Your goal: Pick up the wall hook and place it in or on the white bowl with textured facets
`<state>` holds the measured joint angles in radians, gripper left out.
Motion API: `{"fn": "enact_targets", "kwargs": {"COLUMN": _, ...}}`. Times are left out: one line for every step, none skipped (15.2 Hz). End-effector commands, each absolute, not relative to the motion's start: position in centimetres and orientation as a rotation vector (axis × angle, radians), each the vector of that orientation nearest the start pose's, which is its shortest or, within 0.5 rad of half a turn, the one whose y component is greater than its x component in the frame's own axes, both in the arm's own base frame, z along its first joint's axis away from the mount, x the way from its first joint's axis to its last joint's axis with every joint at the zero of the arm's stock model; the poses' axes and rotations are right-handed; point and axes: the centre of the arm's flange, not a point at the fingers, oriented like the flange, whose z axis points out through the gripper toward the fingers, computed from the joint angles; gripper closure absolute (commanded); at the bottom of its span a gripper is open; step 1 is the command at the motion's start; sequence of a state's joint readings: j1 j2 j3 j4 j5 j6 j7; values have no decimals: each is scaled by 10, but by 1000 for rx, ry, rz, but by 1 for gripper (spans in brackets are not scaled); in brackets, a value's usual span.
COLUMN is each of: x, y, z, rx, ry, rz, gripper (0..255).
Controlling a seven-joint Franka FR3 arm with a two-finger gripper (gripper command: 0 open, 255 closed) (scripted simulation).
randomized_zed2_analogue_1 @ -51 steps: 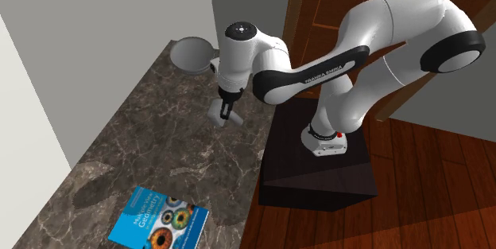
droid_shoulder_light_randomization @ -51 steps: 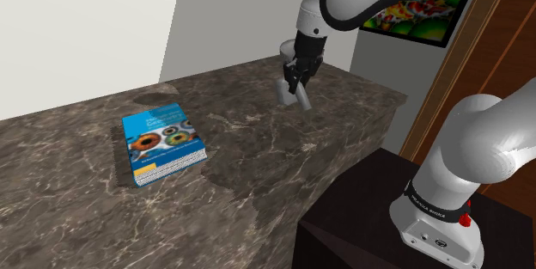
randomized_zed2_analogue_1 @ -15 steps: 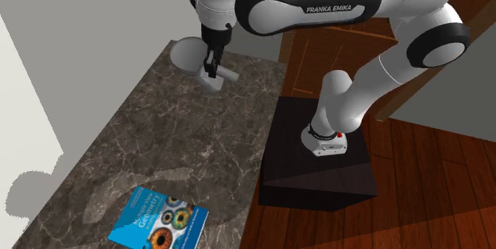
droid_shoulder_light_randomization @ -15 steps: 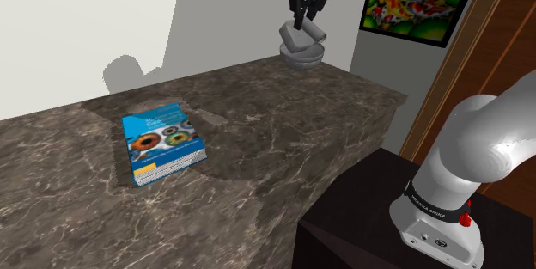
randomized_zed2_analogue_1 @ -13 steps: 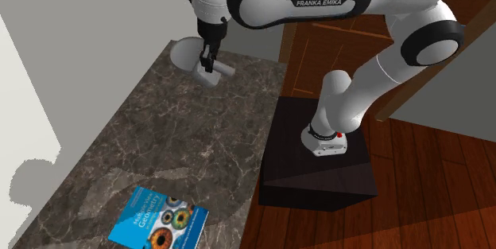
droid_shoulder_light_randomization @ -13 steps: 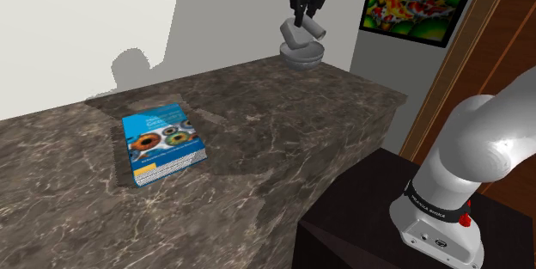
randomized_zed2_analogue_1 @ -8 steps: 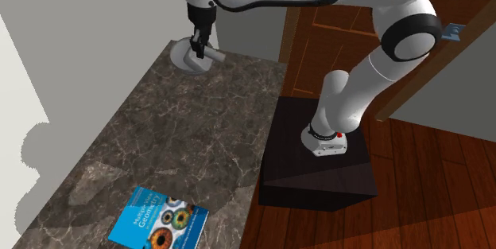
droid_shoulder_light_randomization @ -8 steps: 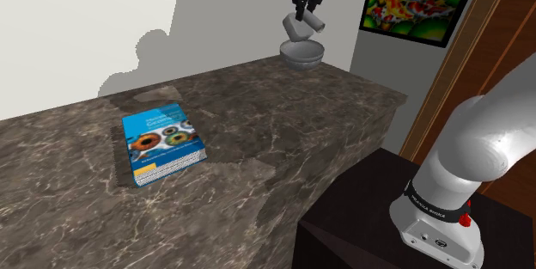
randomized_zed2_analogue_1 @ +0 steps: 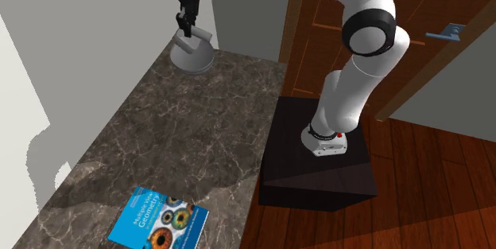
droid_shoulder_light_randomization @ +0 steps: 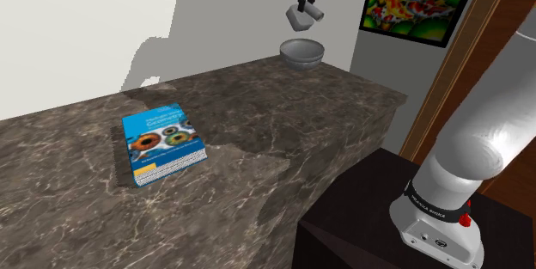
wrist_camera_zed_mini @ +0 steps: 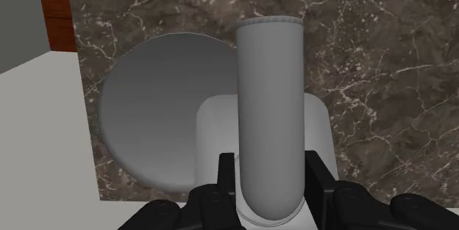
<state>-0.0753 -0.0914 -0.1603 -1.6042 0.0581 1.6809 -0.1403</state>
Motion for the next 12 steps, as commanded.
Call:
{"fn": "enact_targets", "kwargs": {"x": 539, "y": -147, "z": 670, "rx": -3087, "ry": 149, "rz": -276, "gripper": 255}}
{"fn": "enact_targets", "kwargs": {"x": 547, "y": -157, "z": 671, "rx": -3087, "ry": 149, "rz": -276, "gripper": 255}}
{"fn": "enact_targets", "kwargs": {"x": 554, "y": -168, "z": 672, "rx": -3087, "ry": 149, "rz": -276, "gripper": 255}}
{"fn": "enact_targets", "kwargs": {"x": 562, "y": -179, "z": 673, "rx": -3087, "ry": 149, "rz": -276, "gripper": 255}}
{"fn": "enact_targets", "kwargs": {"x": 569, "y": -190, "z": 674, "rx": -3087, "ry": 149, "rz": -276, "gripper": 255}}
{"fn": "enact_targets", "kwargs": {"x": 575, "y": -198, "z": 675, "rx": -3087, "ry": 149, "rz": -276, "gripper": 255}}
{"fn": "enact_targets", "kwargs": {"x": 575, "y": -198, "z": 670, "rx": -3087, "ry": 149, "rz": -276, "gripper": 255}}
{"fn": "enact_targets", "kwargs": {"x": 575, "y": -198, "z": 664, "rx": -3087, "ry": 149, "rz": -276, "gripper": 255}}
{"fn": "enact_targets", "kwargs": {"x": 575, "y": -198, "z": 659, "rx": -3087, "ry": 149, "rz": -276, "gripper": 255}}
{"fn": "enact_targets", "kwargs": {"x": 575, "y": -198, "z": 654, "rx": -3087, "ry": 149, "rz": -276, "gripper": 255}}
{"fn": "enact_targets", "kwargs": {"x": 575, "y": -198, "z": 649, "rx": -3087, "ry": 149, "rz": -276, "gripper": 255}}
{"fn": "enact_targets", "kwargs": {"x": 575, "y": -198, "z": 643, "rx": -3087, "ry": 149, "rz": -276, "gripper": 255}}
